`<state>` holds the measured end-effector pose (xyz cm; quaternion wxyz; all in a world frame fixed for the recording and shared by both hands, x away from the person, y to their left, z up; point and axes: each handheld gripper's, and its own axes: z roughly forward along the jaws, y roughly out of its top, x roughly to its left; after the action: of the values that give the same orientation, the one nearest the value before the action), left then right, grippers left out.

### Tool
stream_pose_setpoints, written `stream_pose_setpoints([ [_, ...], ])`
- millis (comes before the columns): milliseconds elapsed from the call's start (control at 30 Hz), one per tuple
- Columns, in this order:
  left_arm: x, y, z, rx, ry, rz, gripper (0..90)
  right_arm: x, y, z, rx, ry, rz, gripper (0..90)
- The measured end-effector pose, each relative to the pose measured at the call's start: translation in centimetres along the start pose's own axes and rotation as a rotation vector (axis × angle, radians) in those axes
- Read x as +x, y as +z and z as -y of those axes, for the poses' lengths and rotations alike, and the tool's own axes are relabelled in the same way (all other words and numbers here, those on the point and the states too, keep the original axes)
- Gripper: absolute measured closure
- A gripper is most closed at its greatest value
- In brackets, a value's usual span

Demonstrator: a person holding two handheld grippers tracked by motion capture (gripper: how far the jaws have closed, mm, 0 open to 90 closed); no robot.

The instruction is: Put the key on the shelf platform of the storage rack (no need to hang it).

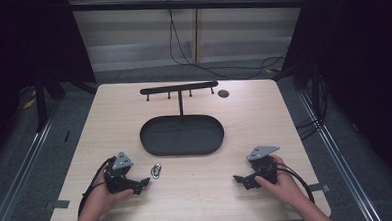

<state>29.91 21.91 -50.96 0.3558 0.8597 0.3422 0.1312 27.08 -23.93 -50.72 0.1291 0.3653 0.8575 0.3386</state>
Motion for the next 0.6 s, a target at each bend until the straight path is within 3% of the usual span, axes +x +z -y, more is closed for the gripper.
stream_pose_setpoints([
  [233, 0.0, -0.1, 0.0, 0.005, -0.004, -0.003, 3.2, 0.1, 0.0, 0.0, -0.008, 0.005, 0.010, 9.5],
  [367, 0.0, -0.5, -0.3, 0.031, -0.018, -0.011, 10.9, 0.1, 0.1, 0.0, -0.005, 0.009, 0.011, 9.5],
  [467, 0.0, -0.8, -0.6, 0.067, -0.025, -0.016, 16.9, 0.1, 0.1, 0.0, -0.005, 0.009, 0.012, 9.5],
  [600, -0.2, -1.2, -1.3, 0.149, -0.043, -0.023, 20.3, 0.1, 0.1, 0.0, -0.003, 0.009, 0.012, 9.5],
])
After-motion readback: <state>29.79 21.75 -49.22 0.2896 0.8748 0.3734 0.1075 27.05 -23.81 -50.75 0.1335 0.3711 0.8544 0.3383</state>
